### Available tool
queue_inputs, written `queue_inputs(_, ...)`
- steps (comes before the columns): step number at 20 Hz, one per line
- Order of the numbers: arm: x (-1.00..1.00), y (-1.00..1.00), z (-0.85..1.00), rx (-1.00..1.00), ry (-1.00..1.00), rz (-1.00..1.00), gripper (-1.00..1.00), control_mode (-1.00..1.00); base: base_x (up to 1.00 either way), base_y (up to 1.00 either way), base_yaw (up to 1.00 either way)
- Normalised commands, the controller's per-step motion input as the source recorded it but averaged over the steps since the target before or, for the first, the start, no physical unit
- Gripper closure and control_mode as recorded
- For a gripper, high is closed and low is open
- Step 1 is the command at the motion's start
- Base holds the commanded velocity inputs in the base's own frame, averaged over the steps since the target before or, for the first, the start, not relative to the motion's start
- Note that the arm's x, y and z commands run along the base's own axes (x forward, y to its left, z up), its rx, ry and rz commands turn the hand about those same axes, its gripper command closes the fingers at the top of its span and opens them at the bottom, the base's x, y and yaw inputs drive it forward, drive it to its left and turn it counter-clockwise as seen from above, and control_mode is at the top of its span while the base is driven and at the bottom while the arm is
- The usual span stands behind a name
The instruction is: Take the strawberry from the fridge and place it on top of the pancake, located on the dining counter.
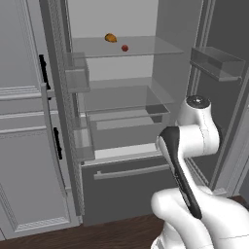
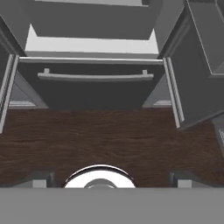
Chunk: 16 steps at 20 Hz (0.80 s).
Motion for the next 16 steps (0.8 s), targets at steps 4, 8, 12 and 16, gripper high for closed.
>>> queue_inputs(4, -0.03, 0.0, -0.02, 0.1, 0.01, -0.27, -1.0, -1.0, 0.0, 0.0, 0.0)
queue_inputs(8, -0.13, 0.0, 0.0, 0.14, 0.0, -0.06, -1.0, -1.0, 0.0, 0.0, 0.0)
queue_inputs(12, -0.37, 0.0, -0.07, 0.09, 0.0, 0.1, -1.0, -1.0, 0.0, 0.0, 0.0)
queue_inputs(16, -0.05, -0.01, -0.15, -0.06, 0.0, 0.2, -1.0, -1.0, 0.0, 0.0, 0.0)
